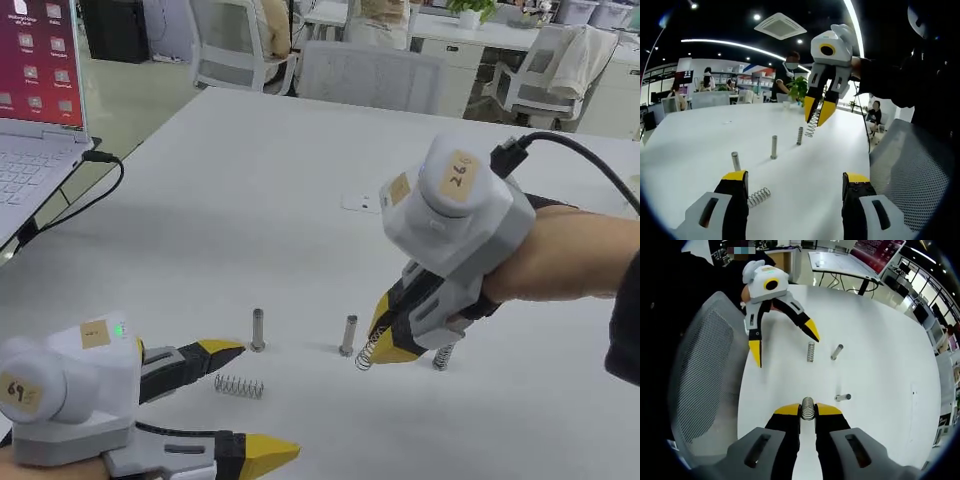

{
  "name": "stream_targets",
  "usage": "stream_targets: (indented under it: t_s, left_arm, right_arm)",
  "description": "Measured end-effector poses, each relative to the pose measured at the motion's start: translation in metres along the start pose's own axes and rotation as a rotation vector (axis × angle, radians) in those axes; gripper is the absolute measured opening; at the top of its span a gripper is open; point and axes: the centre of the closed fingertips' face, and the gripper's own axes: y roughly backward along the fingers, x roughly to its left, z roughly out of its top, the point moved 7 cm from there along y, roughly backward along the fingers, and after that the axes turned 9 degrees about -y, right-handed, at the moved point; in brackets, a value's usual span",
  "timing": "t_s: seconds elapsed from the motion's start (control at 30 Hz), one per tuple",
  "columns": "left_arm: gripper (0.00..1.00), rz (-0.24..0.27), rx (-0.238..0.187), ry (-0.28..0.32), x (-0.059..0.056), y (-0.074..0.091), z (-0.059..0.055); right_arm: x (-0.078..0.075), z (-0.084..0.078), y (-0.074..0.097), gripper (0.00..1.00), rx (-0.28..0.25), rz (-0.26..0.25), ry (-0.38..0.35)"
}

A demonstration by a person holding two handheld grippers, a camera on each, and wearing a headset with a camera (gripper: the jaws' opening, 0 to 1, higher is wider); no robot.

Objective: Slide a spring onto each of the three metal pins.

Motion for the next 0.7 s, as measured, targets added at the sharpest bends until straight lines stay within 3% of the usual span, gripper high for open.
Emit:
stream_targets:
  t_s: [0.7]
  left_arm:
    - [0.88,0.034,0.006,0.014,0.003,0.003,-0.006]
  right_arm:
    - [-0.033,0.005,0.004,0.08,0.028,-0.044,-0.018]
